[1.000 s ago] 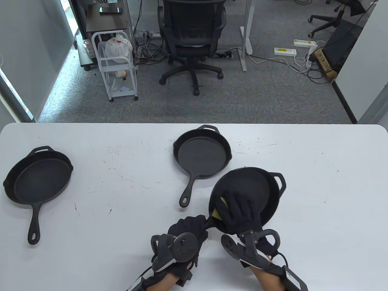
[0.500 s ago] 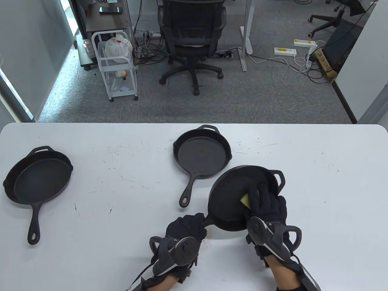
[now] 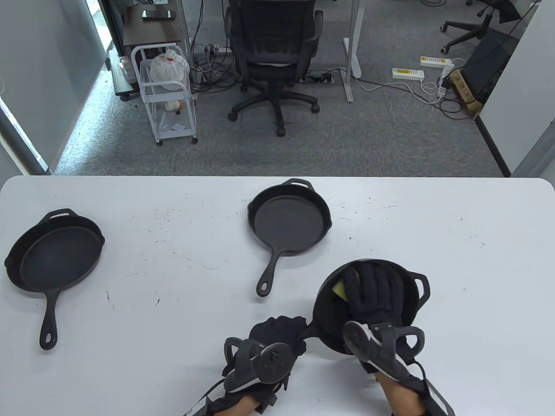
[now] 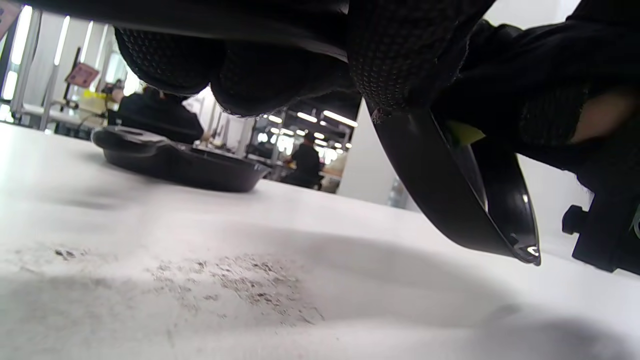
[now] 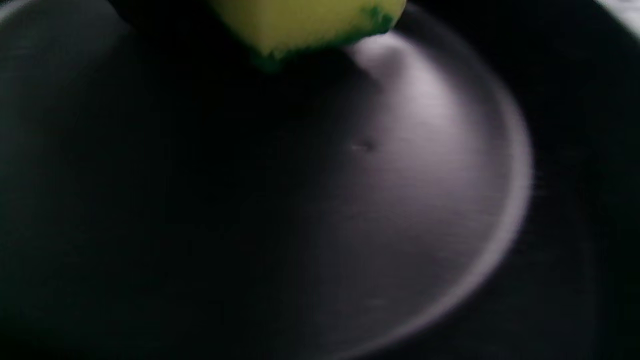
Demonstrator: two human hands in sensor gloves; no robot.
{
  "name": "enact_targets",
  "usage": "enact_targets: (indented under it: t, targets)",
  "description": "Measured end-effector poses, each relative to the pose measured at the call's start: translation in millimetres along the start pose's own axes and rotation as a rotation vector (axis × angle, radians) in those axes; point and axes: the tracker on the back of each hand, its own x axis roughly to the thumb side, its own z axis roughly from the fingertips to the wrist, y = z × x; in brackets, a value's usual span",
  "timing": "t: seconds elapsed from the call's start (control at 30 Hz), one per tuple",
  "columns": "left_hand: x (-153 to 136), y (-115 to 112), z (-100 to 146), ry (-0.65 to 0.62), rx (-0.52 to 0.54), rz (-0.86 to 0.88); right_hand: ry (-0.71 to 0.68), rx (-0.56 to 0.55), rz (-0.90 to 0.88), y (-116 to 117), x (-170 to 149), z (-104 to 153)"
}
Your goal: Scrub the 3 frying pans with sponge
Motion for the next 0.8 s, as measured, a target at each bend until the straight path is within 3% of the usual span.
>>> enact_targets:
  t: [0.13, 0.33, 0.5, 0.6, 0.8]
  targets:
    - [-6.5, 6.9, 1.5, 0.068, 0.083, 0.011, 0.048, 0.071, 0.029, 4.0, -12.2, -3.4]
    - [-20.9, 11.9, 3.4, 0.155, 0.12, 0.101, -0.177, 0.171, 0.104, 11.7, 24.8, 5.8]
    - [-14.9, 2.1, 0.4, 0.095, 0.018, 0.131, -0.308, 0.066, 0.107, 7.8, 51.3, 19.0]
    - [-3.4, -3.0, -1.6, 0.045, -0.044, 0.072, -0.225, -0.011, 0.114, -0.5, 43.8, 16.5]
    - [-1.9, -0.8, -1.3, 0.038, -0.029, 0.056, 0.038, 0.075, 0.001, 0.2, -8.5, -3.1]
